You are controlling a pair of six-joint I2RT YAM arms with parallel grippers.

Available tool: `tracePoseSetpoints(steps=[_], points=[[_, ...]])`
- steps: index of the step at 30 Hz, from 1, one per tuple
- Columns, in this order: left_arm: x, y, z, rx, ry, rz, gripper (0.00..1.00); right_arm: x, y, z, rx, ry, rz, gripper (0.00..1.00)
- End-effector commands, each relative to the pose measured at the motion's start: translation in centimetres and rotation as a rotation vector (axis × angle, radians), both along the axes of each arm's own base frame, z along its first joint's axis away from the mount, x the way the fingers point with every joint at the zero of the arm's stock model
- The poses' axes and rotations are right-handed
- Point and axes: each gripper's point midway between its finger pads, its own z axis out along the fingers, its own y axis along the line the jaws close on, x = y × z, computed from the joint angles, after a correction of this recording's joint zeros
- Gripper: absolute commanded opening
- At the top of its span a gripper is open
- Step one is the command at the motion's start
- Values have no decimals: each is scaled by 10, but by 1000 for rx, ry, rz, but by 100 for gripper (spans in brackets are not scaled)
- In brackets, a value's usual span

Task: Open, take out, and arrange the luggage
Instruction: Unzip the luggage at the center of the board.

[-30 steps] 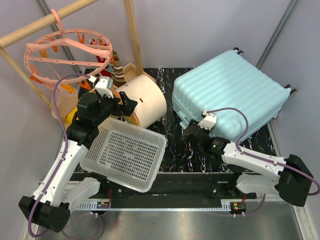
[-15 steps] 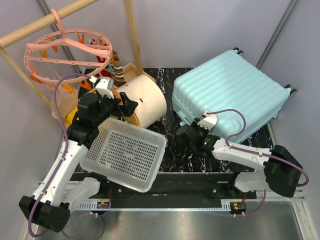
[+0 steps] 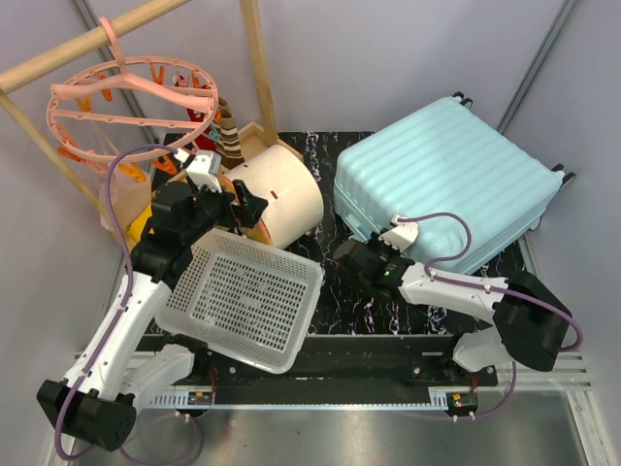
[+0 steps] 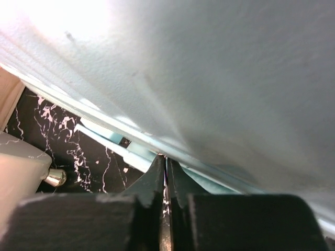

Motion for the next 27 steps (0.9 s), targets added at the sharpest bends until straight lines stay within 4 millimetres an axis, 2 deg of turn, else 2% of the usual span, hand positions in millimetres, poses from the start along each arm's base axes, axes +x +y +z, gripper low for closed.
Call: tracePoseSetpoints(steps=[1, 16, 19, 20, 22, 24, 25, 27], points=[[-1, 0, 14, -18, -56, -6, 99, 7, -6, -7, 0, -3, -55, 0], [0, 10, 16, 13, -76, 40, 99, 46, 45, 12, -8, -39, 14, 0], [0, 9, 14, 12, -71, 37, 99, 58, 50, 5, -10, -24, 16, 0], [0, 9, 14, 12, -71, 37, 99, 64, 53, 8, 9, -34, 18, 0], [1, 10, 15, 14, -73, 40, 99, 74, 51, 2, 15, -13, 24, 0], [0, 10, 14, 14, -70, 37, 99, 89, 52, 7, 56, -39, 30, 0], [0, 10, 13, 15, -68, 38, 99, 93, 56, 3, 44, -21, 72, 0], [1, 10, 13, 15, -69, 40, 99, 105, 62, 12, 65, -54, 103, 0]])
